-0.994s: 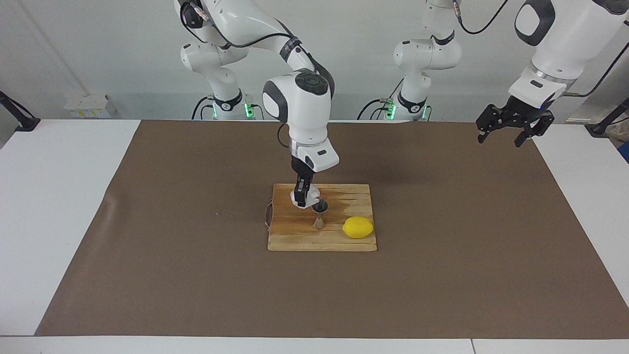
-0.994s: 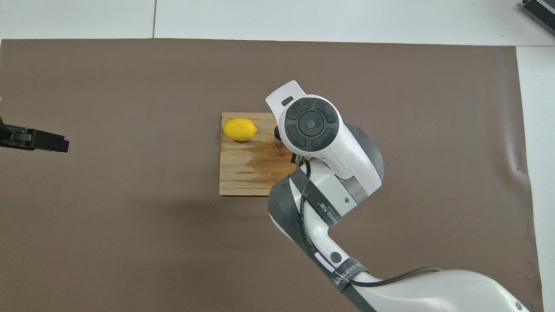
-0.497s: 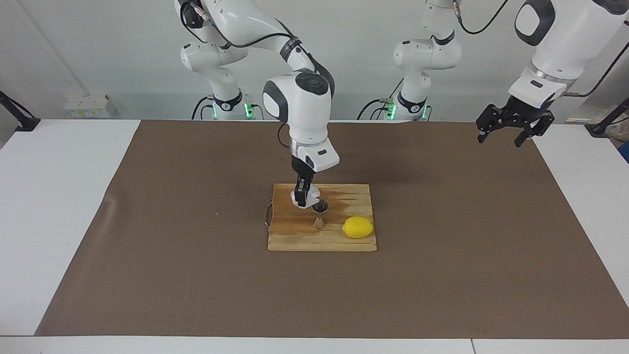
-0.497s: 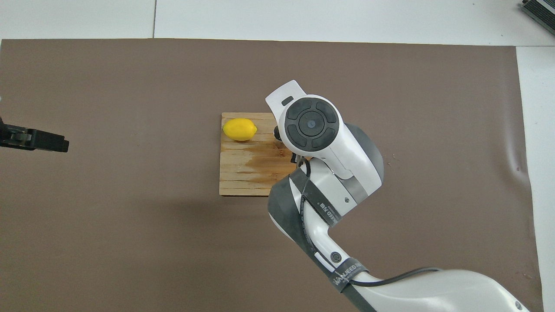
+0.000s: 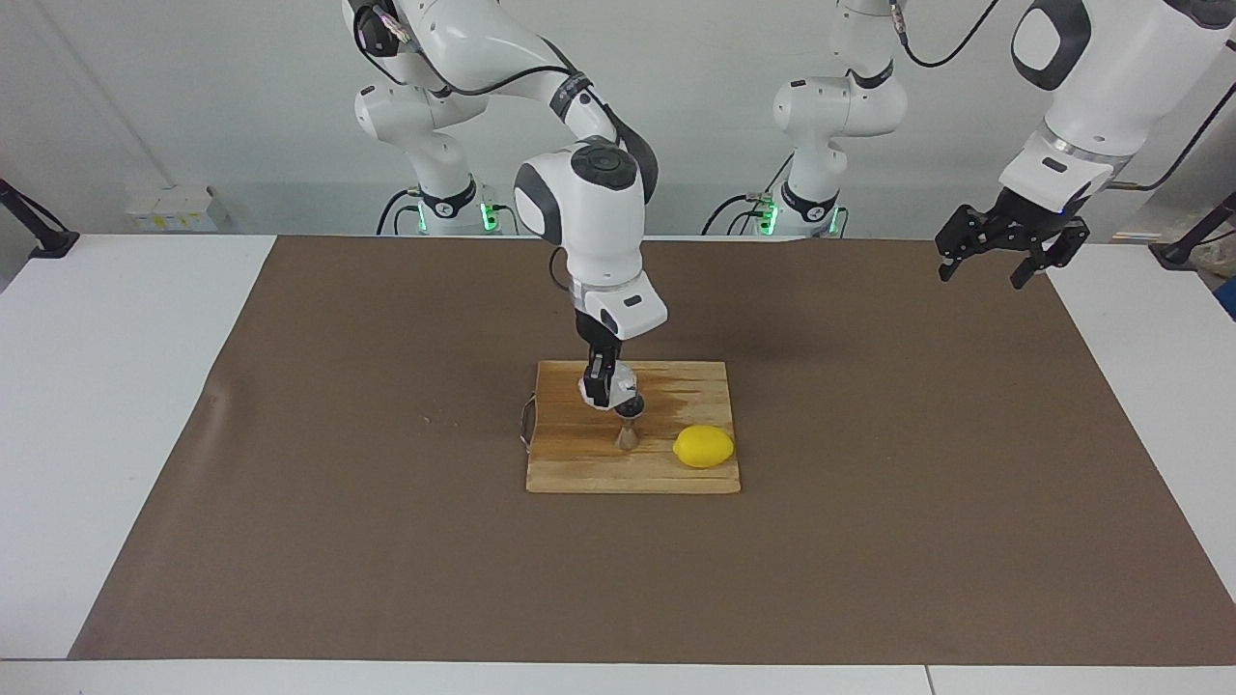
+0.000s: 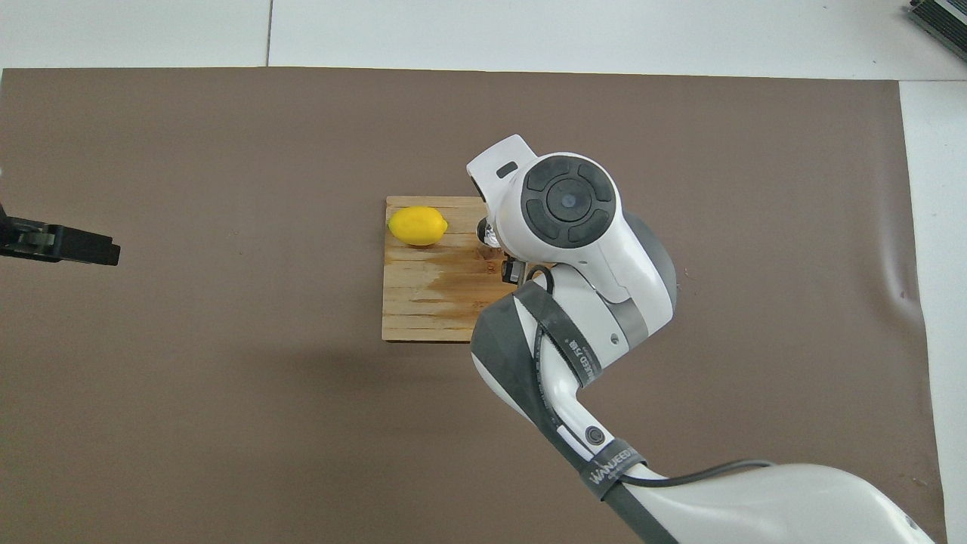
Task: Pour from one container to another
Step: 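Tilt the white cup with the right gripper to pour into the metal cup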
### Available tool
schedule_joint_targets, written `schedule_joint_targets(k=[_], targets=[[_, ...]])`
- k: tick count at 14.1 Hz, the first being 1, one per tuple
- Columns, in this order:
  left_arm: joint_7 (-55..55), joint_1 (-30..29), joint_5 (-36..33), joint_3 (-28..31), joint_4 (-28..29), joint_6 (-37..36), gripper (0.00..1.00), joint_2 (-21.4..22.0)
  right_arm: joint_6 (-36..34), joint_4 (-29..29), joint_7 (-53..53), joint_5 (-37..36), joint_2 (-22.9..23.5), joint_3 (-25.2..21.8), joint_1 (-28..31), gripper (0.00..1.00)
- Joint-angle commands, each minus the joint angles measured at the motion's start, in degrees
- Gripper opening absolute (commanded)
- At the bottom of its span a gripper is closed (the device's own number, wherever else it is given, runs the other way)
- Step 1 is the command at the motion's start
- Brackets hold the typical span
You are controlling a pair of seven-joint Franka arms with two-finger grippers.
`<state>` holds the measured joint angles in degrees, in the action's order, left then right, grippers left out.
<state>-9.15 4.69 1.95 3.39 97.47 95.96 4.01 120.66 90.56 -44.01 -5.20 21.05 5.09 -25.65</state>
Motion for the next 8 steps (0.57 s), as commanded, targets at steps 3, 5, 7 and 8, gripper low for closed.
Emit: schedule_joint_targets(k=[3, 5, 7, 8], targets=[[-0.2, -0.6, -0.8, -0.4, 2.2, 0.8, 1.00, 1.9, 0.5, 0.3, -4.4, 5.3, -2.5, 0.5, 2.9, 0.00], [-0.2, -0.6, -0.8, -0.4, 2.2, 0.8, 1.00, 1.9, 0.4, 0.4, -5.4, 7.6, -3.2, 0.5, 3.8, 0.00], [-0.2, -0.6, -0.8, -0.4, 2.2, 0.8, 1.00, 1.9, 0.4, 0.6, -6.9, 11.2, -4.0, 0.5, 5.1, 0.00], [-0.2, -0.6, -0.8, -0.4, 2.2, 0.8, 1.00, 2.0, 0.4, 1.2, -9.3, 13.4, -4.2, 0.5, 6.2, 0.00]])
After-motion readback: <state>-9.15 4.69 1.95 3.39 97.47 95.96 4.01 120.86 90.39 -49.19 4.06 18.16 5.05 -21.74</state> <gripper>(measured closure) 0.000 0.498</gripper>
